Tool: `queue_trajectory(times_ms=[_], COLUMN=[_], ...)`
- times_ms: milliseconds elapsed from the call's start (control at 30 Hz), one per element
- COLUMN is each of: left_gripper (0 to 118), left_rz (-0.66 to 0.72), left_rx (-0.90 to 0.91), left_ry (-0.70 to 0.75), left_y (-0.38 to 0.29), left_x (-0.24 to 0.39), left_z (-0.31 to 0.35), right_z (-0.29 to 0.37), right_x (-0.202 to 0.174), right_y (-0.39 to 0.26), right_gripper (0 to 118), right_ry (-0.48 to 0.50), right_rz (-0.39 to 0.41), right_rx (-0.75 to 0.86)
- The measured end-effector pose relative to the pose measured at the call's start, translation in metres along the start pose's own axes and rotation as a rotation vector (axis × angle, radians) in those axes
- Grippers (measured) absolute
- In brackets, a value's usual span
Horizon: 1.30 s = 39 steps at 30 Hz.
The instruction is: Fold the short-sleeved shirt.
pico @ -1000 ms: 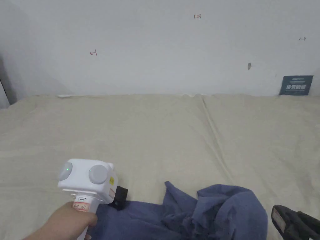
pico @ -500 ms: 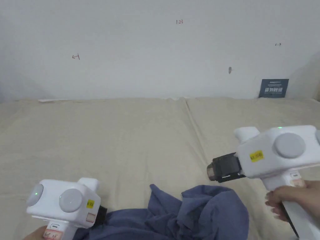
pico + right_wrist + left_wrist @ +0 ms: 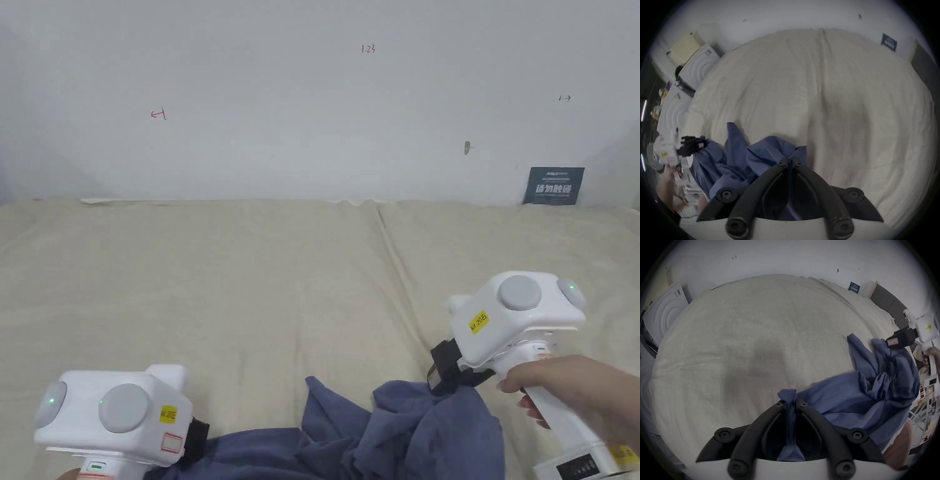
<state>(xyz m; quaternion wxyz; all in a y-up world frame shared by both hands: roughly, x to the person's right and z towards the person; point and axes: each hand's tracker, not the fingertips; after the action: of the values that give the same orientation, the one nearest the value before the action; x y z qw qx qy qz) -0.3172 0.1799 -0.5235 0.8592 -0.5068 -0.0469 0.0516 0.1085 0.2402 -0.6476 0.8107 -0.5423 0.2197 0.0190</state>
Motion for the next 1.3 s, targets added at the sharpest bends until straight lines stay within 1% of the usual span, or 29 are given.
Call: queue_trajectory(times_ms=[33,67,100,133,167,233,267,367,400,500,600,667,767,800,900,933,1000,1133,1167,1200,1233,1300], left_gripper=[9,9,9,9,9,9,9,9,9,9,9,9,9,9,9,9,9,9,9,9,9,9], left_rz=[0.008,0.019,0.031,0.041,0.055,0.046,0.020,0.013,0.002,-0.031,-0.023,-0.043,-0.097,-0.113,-0.144,-0.148,-0.151,-0.111,-0.094,-0.089,-0.084,-0.084], left_rx=[0.003,0.018,0.048,0.074,0.103,0.135,0.152,0.219,0.254,0.359,0.445,0.484,0.568,0.594,0.667,0.682,0.704,0.758,0.771,0.772,0.772,0.783], left_ry=[0.000,-0.001,-0.009,-0.019,-0.028,-0.007,0.030,0.028,0.032,0.057,0.066,0.067,0.117,0.122,0.123,0.126,0.130,0.108,0.097,0.086,0.079,0.078], left_y=[-0.001,-0.003,-0.003,-0.002,0.002,0.007,0.011,0.018,0.024,0.052,0.073,0.088,0.104,0.110,0.128,0.132,0.147,0.161,0.167,0.173,0.196,0.211], left_x=[0.000,-0.002,-0.004,-0.006,-0.003,-0.002,-0.001,0.008,0.011,0.013,0.020,0.026,0.047,0.052,0.064,0.070,0.076,0.099,0.102,0.105,0.099,0.103], left_z=[0.003,0.010,0.019,0.028,0.044,0.070,0.084,0.136,0.156,0.195,0.247,0.275,0.313,0.324,0.343,0.347,0.348,0.350,0.350,0.349,0.340,0.334], right_z=[0.009,0.025,0.040,0.068,0.087,0.122,0.131,0.177,0.201,0.244,0.283,0.307,0.344,0.352,0.377,0.383,0.395,0.415,0.421,0.424,0.427,0.432], right_x=[0.001,0.004,0.008,-0.003,0.000,0.004,0.015,0.023,0.010,0.000,-0.002,-0.005,-0.010,-0.006,-0.005,-0.001,0.001,-0.003,-0.005,0.009,0.012,0.011], right_y=[0.002,0.001,0.001,-0.016,-0.020,-0.025,-0.016,-0.009,-0.017,-0.022,-0.017,-0.011,-0.005,0.002,0.014,0.022,0.031,0.037,0.040,0.059,0.065,0.071], right_gripper=[2,2,2,2,2,2,2,2,2,2,2,2,2,2,2,2,2,2,2,2,2,2], right_ry=[-0.027,-0.037,-0.012,-0.003,0.044,0.066,0.096,0.085,0.084,0.071,0.063,0.066,0.031,0.006,-0.022,-0.047,-0.092,-0.122,-0.145,-0.163,-0.172,-0.197], right_rz=[0.031,0.032,0.024,-0.054,-0.083,-0.120,-0.116,-0.133,-0.095,-0.084,-0.094,-0.111,-0.126,-0.126,-0.138,-0.161,-0.173,-0.210,-0.210,-0.222,-0.216,-0.207], right_rx=[0.036,0.092,0.135,0.190,0.229,0.292,0.290,0.377,0.438,0.531,0.607,0.636,0.709,0.730,0.787,0.799,0.846,0.922,0.941,0.947,0.947,0.960])
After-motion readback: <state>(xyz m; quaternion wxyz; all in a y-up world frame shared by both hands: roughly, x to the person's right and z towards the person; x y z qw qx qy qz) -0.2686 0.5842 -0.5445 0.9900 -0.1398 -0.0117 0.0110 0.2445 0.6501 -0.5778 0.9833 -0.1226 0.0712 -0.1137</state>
